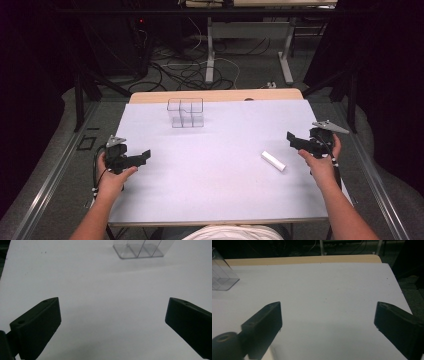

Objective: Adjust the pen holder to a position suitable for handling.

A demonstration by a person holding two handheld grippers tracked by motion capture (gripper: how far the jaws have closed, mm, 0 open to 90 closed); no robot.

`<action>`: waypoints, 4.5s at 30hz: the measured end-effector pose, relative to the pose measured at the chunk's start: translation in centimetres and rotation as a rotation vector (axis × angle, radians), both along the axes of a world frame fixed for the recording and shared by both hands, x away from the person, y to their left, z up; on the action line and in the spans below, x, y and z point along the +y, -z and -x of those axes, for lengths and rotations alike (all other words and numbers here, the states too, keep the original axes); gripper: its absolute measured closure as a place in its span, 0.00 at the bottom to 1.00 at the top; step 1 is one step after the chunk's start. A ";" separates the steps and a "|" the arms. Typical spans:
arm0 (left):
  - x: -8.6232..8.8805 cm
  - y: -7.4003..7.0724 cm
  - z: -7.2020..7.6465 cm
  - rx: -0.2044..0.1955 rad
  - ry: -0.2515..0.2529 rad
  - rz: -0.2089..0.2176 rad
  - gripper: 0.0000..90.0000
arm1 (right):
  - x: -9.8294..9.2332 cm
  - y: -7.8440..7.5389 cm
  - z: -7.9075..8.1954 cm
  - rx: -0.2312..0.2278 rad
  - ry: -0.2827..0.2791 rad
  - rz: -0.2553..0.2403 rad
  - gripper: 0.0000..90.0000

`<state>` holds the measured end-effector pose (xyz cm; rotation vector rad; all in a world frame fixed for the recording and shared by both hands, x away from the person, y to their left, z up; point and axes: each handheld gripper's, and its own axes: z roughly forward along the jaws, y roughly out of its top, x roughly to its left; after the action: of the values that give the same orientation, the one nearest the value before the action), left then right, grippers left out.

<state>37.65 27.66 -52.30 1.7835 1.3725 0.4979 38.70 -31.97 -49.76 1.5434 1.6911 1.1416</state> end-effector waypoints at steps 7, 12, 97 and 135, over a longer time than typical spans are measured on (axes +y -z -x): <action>-1.0 -2.3 -0.6 -0.030 -0.002 0.029 0.03 | 0.0 0.1 0.2 0.046 0.008 -0.009 0.16; -1.8 -3.3 -1.4 -0.031 -0.002 0.015 0.09 | 0.1 0.2 0.3 0.071 0.009 -0.047 0.15; -10.9 -7.6 -16.9 0.057 -0.062 -0.175 0.48 | 0.2 1.3 0.4 0.117 -0.001 -0.065 0.09; -10.2 -6.5 -17.1 0.168 -0.125 -0.132 0.89 | 0.3 1.8 0.3 0.137 -0.021 -0.054 0.10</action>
<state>54.78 17.46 -45.80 1.8893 1.6070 0.5249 38.43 -31.63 -51.58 1.6743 1.7826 1.1229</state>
